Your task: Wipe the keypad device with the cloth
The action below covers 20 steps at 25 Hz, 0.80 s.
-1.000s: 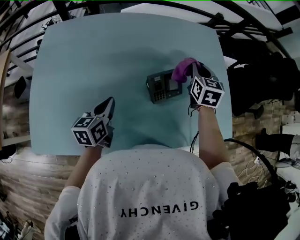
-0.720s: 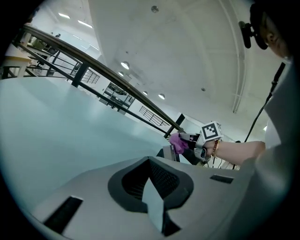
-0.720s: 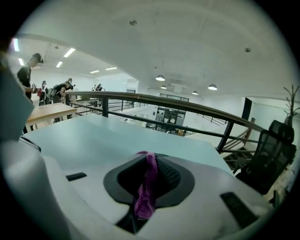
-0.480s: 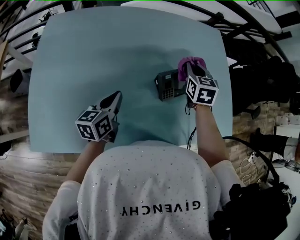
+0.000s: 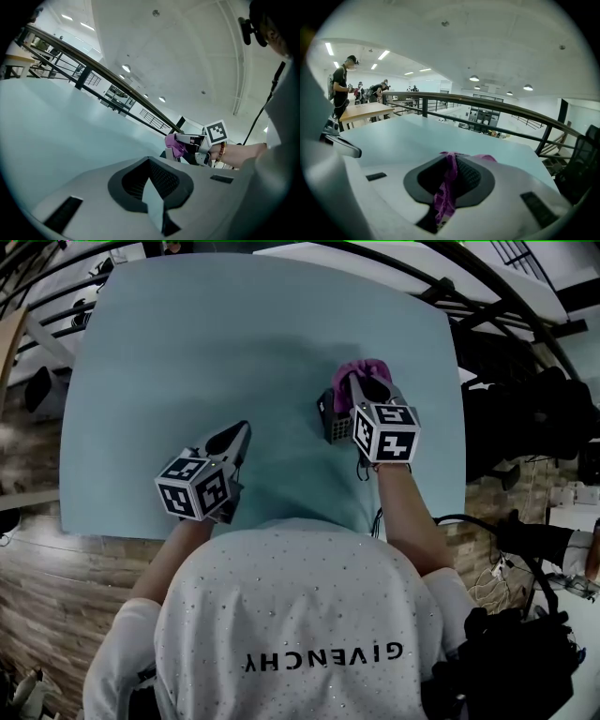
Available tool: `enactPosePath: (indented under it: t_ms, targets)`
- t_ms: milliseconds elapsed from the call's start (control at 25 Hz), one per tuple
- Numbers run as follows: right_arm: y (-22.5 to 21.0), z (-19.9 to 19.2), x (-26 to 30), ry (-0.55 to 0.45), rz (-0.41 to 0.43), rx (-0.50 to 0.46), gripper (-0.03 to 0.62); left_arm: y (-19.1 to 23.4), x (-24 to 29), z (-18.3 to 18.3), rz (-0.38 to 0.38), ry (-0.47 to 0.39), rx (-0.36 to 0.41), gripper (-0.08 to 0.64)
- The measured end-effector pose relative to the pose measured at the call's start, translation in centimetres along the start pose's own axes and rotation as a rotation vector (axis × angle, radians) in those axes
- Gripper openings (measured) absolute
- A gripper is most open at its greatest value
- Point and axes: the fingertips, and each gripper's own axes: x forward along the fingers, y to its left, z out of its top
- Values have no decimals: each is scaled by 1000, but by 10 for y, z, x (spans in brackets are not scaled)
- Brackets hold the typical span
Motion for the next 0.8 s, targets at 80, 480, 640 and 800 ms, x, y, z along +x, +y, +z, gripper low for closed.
enactPosePath:
  t_ms: [80, 480, 640, 800]
  targets:
    - [12, 1, 0, 1, 19, -15, 46, 1, -5, 0, 12, -8, -7, 0]
    - [41, 7, 5, -6, 69, -79, 48, 1, -19, 2, 48, -43, -11, 0]
    - [80, 33, -17, -137, 277, 11, 46, 1, -27, 2, 71, -59, -7, 0]
    - [102, 27, -21, -145, 345, -5, 46, 2, -33, 4, 82, -73, -8, 0]
